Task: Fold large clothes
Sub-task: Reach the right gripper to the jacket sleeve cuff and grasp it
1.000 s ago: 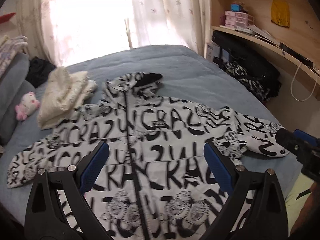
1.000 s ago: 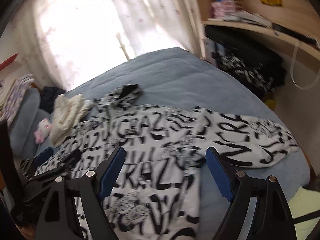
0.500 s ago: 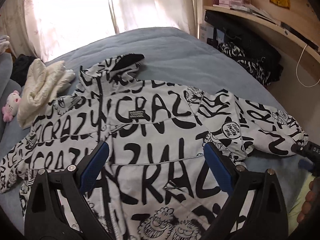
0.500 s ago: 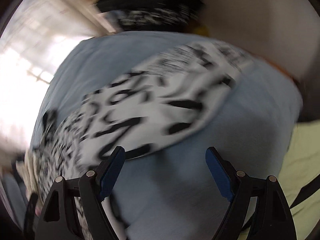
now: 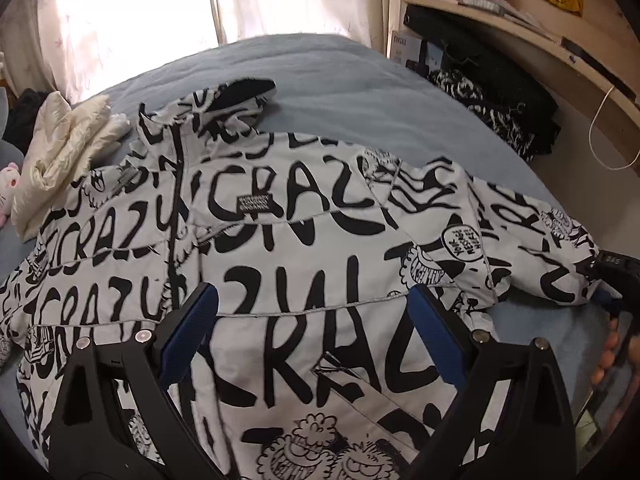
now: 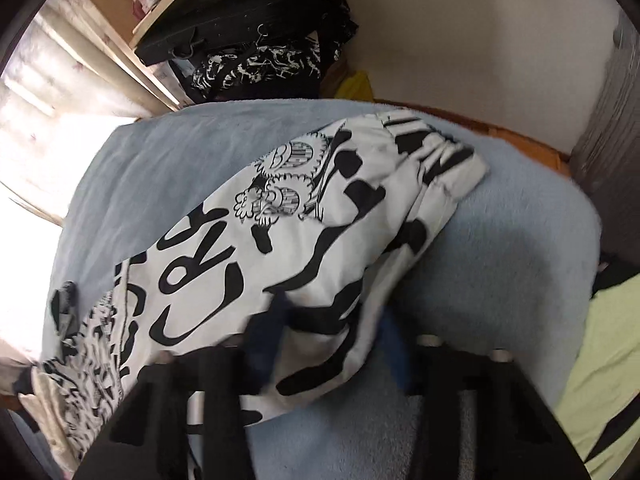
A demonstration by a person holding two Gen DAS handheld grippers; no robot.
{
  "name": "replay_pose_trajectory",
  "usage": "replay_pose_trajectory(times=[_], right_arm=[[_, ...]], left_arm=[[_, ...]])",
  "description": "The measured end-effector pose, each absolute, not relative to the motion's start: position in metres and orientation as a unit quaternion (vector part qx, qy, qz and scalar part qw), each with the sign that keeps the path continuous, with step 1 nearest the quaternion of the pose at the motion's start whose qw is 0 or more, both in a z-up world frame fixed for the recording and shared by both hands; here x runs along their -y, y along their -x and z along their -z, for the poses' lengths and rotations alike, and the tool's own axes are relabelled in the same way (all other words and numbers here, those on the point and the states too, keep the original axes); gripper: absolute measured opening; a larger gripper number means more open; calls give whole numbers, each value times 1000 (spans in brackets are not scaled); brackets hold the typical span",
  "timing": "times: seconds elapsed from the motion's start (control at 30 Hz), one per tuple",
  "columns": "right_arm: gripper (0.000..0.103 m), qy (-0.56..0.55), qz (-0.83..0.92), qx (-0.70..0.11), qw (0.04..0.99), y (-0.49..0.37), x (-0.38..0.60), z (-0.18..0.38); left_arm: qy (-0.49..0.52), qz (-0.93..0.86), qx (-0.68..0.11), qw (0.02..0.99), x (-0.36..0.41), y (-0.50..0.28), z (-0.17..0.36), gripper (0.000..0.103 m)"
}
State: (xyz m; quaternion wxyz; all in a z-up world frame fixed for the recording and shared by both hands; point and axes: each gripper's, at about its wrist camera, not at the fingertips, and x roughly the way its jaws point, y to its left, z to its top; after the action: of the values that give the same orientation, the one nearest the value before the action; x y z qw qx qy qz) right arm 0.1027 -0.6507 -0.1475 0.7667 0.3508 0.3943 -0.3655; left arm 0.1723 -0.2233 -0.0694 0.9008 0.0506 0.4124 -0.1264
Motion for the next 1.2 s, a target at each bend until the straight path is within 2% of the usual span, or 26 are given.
replay_pose_trajectory(times=[0.1, 0.17, 0.2, 0.33, 0.43, 0.5, 0.63, 0.7, 0.77, 0.87, 0.9, 0.93, 1.07, 1.2], right_arm=[[20, -290, 384, -362, 798, -117, 630, 108], [19, -245, 364, -309, 844, -126, 599, 57], [15, -230, 343, -283, 866, -130, 582, 34], [15, -145, 220, -205, 943, -150, 489, -52], [15, -74, 105, -185, 974, -168, 404, -92], [15, -56, 33, -191, 979, -184, 355, -100], [19, -94, -17, -243, 965, -212, 319, -74], [43, -113, -12, -277, 954, -221, 319, -52], [52, -128, 6, -308, 943, -222, 327, -26], [59, -143, 43, -346, 926, -205, 356, 7], [63, -155, 62, -358, 919, -200, 379, 24], [65, -165, 77, -367, 912, -194, 393, 32], [65, -246, 152, -392, 873, -147, 487, 77], [65, -344, 205, -385, 832, -82, 579, 115]], left_arm=[[-47, 125, -387, 912, 207, -162, 59, 95], [-37, 129, -378, 916, 195, -157, 52, 95], [-25, 132, -376, 917, 187, -154, 49, 95], [5, 109, -361, 926, 156, -142, 37, 95], [-1, 87, -361, 929, 130, -138, 33, 95], [10, 79, -376, 923, 107, -140, 34, 95], [33, 44, -395, 917, 64, -143, 41, 95], [38, 28, -394, 918, 47, -143, 42, 94], [43, 15, -386, 921, 34, -143, 42, 92], [50, 4, -381, 923, 23, -146, 43, 82], [52, 6, -383, 922, 23, -148, 44, 74], [53, 9, -385, 922, 23, -149, 45, 69], [44, 19, -385, 922, 37, -151, 47, 68], [50, 33, -391, 918, 46, -150, 48, 68]])
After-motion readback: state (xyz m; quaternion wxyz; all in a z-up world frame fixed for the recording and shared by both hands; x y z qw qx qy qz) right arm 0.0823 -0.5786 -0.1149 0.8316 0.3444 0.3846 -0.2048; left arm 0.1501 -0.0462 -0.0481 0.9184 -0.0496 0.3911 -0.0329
